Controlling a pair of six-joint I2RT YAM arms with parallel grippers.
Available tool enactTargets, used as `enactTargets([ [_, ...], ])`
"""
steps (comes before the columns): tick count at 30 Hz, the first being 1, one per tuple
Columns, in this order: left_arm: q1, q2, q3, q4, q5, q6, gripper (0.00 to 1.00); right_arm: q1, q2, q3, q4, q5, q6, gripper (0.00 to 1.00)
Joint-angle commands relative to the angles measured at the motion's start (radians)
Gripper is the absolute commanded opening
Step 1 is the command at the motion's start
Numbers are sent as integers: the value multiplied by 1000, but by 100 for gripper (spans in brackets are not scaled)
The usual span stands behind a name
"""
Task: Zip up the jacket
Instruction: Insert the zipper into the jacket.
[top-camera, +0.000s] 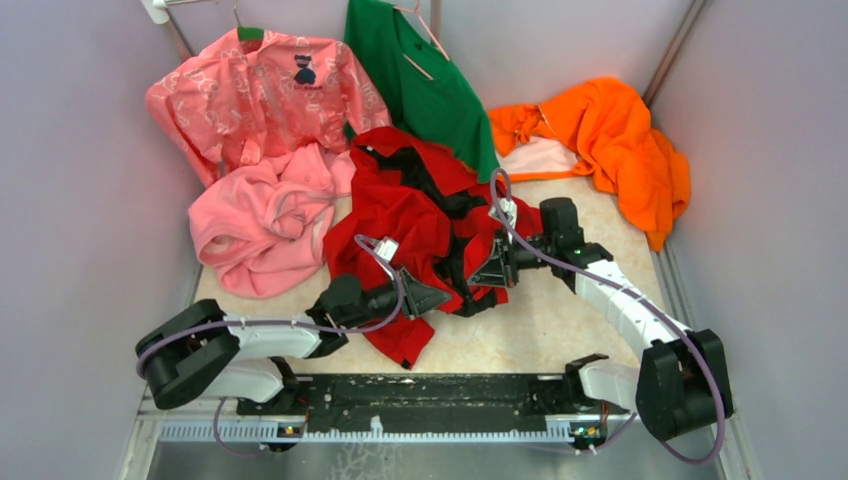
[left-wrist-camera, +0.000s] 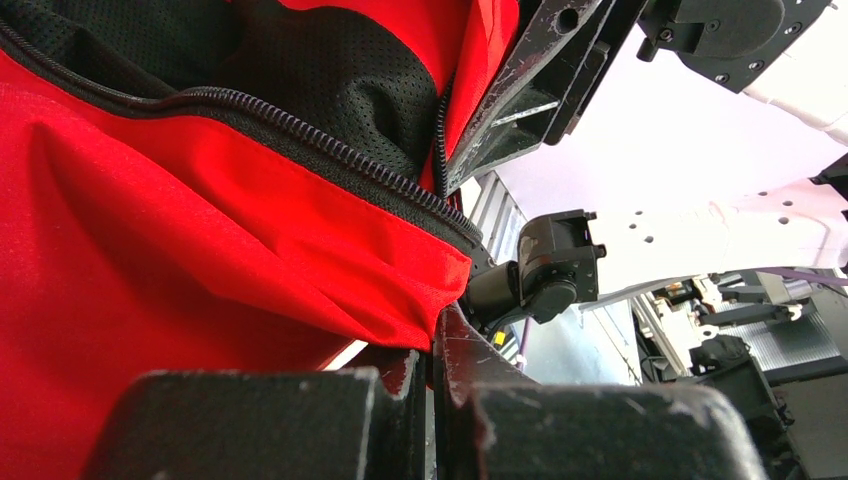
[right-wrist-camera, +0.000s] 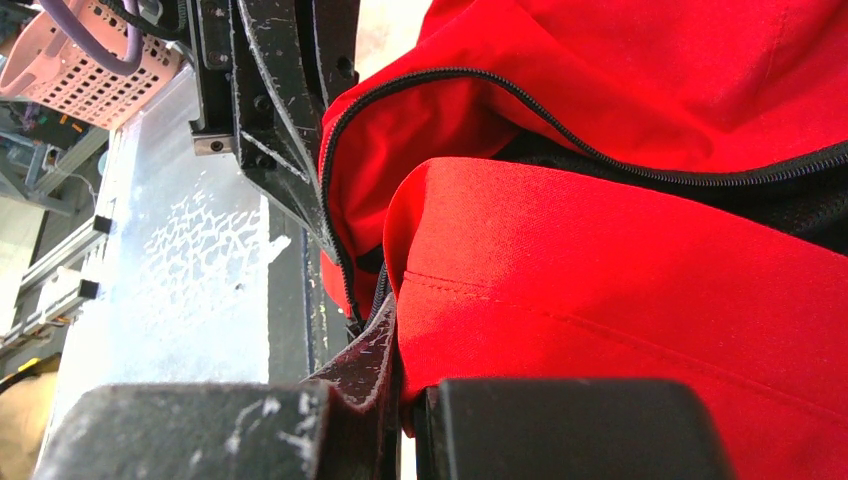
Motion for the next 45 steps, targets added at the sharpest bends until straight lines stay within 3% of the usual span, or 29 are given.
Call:
enactTargets([
  [1, -8, 8, 6, 68, -4, -16, 0, -6, -19, 21, 63, -37, 6, 0],
  [32, -17, -46, -38, 50, -70, -39, 0, -7, -21, 21, 67, -37, 11, 0],
  [45, -32, 20, -29, 141, -67, -75, 0, -7, -20, 17, 71, -35, 14, 0],
])
